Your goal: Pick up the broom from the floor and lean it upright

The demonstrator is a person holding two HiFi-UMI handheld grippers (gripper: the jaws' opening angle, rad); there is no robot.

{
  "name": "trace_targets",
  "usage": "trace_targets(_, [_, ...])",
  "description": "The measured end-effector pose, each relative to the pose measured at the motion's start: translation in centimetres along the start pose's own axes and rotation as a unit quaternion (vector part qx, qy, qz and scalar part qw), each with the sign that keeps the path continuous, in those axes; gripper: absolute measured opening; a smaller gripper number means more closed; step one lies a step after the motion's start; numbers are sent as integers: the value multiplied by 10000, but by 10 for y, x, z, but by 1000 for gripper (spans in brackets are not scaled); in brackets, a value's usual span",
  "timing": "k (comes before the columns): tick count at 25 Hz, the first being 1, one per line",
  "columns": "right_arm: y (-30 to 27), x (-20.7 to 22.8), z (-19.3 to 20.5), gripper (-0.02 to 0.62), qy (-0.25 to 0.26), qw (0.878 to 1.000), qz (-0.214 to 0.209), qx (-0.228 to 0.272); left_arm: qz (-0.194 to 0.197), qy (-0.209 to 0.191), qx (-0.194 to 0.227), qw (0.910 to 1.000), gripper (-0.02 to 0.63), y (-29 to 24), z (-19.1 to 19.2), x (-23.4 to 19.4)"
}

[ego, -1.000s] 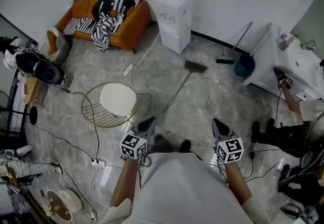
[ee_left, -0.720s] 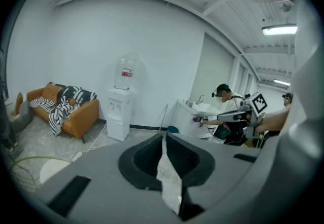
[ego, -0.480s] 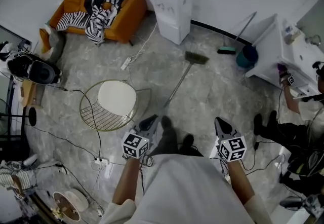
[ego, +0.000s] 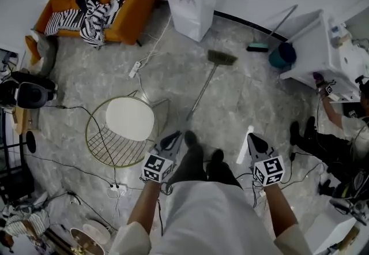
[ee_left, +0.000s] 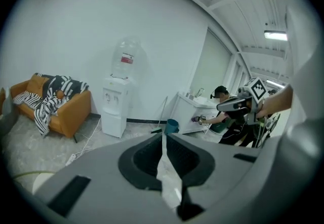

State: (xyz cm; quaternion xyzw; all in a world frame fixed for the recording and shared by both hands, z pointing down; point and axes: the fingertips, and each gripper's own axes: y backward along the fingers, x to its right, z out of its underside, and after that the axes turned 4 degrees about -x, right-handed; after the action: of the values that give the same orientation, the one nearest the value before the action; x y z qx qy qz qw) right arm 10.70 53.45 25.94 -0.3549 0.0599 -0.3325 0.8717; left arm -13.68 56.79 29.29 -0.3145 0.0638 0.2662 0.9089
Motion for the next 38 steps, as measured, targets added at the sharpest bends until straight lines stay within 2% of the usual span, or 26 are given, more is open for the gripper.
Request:
trace_targets(9, [-100, -15, -6, 0, 128, 9989, -367, -249, 257, 74, -276, 9993, 28, -64, 24, -58])
trace_targets(13, [-138, -8, 0, 0, 119, 9970, -645, -414, 233, 325, -443, 9982, 28, -94, 40, -70])
trace_targets(19, [-206, 18, 21, 0, -3, 9927, -1011, -653, -35, 417, -525, 9977, 28, -145, 74, -97])
trace_targets(22, [-245, 30, 42, 0, -21, 9888, -1200, -883, -238, 638, -530, 9963, 28, -172, 98, -110])
trace_targets(28, [-324, 49, 97, 0, -38, 9809, -1559, -1160, -807, 894, -703, 9902, 28, -241, 172, -149])
trace_targets(32, [-376, 63, 148, 0, -79, 9784, -1611, -1294, -940, 1031, -868, 9864, 29, -289, 239, -173])
trace_targets(38, [-444, 72, 239, 0, -253, 9712, -1764, -1582, -1046, 1039, -1378, 9794, 29, -349, 355, -201])
